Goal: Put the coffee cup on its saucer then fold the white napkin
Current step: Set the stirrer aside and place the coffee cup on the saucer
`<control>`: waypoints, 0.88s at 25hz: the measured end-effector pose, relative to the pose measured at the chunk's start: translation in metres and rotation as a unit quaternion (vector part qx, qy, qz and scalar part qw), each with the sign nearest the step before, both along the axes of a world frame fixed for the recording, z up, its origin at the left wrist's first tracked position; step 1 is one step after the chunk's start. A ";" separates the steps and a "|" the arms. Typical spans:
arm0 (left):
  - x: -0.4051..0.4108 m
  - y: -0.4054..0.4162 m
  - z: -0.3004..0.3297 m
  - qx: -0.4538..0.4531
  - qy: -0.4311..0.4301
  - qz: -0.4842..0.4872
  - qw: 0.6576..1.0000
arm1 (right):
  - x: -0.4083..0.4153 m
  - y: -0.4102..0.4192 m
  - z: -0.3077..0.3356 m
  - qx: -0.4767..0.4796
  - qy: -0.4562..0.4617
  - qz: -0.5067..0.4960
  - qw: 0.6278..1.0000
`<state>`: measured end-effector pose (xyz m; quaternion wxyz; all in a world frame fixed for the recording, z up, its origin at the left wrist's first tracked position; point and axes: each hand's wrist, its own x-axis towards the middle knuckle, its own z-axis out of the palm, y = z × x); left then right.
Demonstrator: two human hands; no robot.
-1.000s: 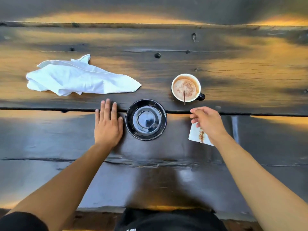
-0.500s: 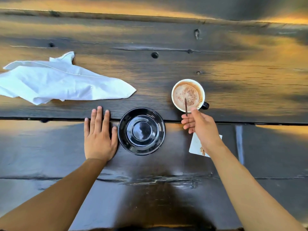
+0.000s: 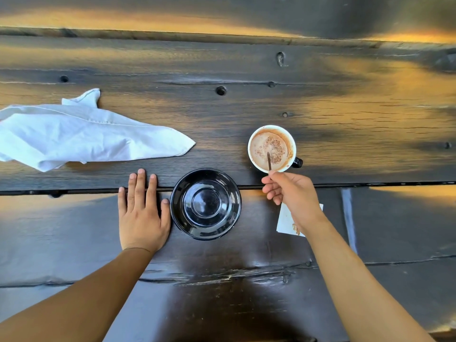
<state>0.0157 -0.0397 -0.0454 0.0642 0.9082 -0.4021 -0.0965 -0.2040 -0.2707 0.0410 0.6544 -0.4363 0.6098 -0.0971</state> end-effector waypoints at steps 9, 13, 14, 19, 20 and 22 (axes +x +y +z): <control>0.000 0.000 0.000 -0.002 0.004 0.002 1.000 | -0.010 0.009 0.022 -0.026 -0.006 -0.003 1.000; 0.000 0.000 0.000 -0.006 0.006 -0.001 1.000 | -0.022 0.022 0.025 -0.046 0.015 0.024 0.999; 0.000 -0.001 -0.001 -0.006 0.006 0.000 1.000 | -0.025 0.024 0.024 -0.050 0.020 0.029 0.998; 0.000 0.000 -0.002 -0.003 0.008 0.005 1.000 | -0.032 0.037 0.020 -0.042 0.042 0.038 0.997; 0.000 0.001 -0.002 -0.003 0.008 0.004 1.000 | -0.033 0.038 0.020 -0.043 0.042 0.034 0.998; 0.000 0.001 -0.001 -0.008 0.007 0.004 1.000 | -0.035 0.039 0.020 -0.049 0.045 0.036 0.997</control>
